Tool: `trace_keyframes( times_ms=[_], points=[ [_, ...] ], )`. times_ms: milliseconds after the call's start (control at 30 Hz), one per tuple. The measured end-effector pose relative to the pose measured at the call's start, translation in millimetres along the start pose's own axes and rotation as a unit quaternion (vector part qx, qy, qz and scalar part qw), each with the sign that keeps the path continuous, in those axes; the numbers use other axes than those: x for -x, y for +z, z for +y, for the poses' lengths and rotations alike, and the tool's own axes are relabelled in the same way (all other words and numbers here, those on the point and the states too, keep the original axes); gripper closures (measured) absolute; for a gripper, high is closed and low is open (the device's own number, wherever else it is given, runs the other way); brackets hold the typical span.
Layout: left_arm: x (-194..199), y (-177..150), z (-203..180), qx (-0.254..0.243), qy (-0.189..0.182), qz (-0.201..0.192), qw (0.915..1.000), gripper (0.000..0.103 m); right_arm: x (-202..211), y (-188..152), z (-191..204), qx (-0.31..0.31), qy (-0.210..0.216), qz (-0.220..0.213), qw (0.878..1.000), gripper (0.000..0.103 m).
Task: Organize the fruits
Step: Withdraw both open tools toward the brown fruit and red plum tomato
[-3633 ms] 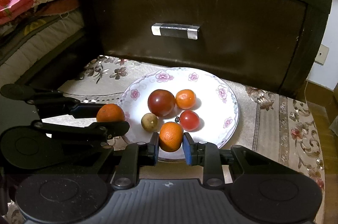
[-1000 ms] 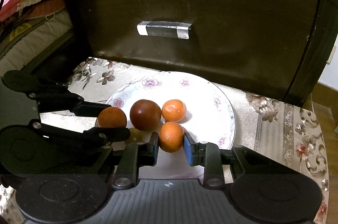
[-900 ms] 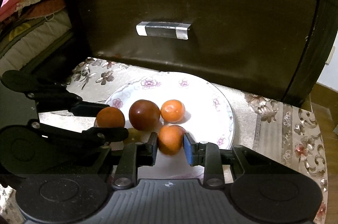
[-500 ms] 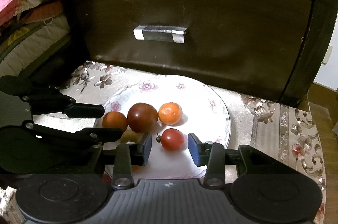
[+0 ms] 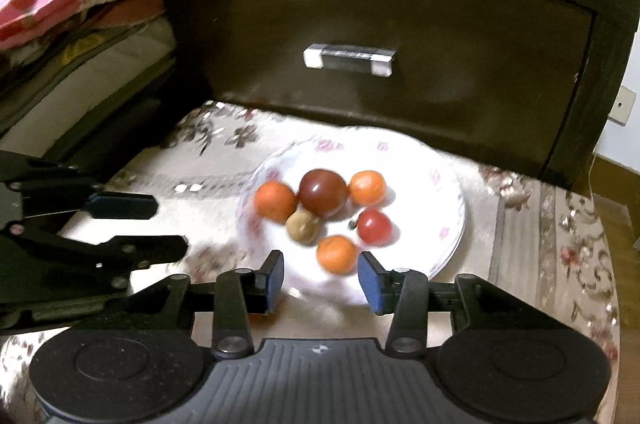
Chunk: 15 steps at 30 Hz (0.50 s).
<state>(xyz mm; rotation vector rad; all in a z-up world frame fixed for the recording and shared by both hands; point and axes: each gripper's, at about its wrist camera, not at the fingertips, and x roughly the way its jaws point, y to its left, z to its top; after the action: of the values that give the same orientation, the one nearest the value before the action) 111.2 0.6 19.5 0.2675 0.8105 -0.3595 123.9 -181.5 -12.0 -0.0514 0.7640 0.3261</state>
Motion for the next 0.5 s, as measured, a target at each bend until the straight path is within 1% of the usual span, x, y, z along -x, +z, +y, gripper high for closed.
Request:
trace_keyframes(
  times_ms=[133, 233, 300, 400, 500],
  points=[
    [22, -22, 10, 0.024, 0.002, 0.001, 0.9997, 0.055, 13, -8, 8, 0.006, 0.006, 0.004, 1.000, 0.062],
    [26, -33, 16, 0.044, 0.004, 0.010, 0.9990, 0.055, 30, -10, 0, -0.001, 0.000, -0.005, 1.000, 0.062],
    [25, -37, 19, 0.054, 0.004, 0.018, 0.9984, 0.055, 37, -11, -9, -0.018, -0.009, -0.009, 1.000, 0.060],
    [26, -41, 19, 0.058, 0.005, 0.026, 0.9979, 0.055, 39, -17, -16, -0.030, -0.021, -0.004, 0.999, 0.060],
    [29, -46, 18, 0.061, 0.009, 0.029, 0.9977, 0.055, 33, -24, -9, -0.025, -0.013, 0.007, 1.000, 0.060]
  ],
)
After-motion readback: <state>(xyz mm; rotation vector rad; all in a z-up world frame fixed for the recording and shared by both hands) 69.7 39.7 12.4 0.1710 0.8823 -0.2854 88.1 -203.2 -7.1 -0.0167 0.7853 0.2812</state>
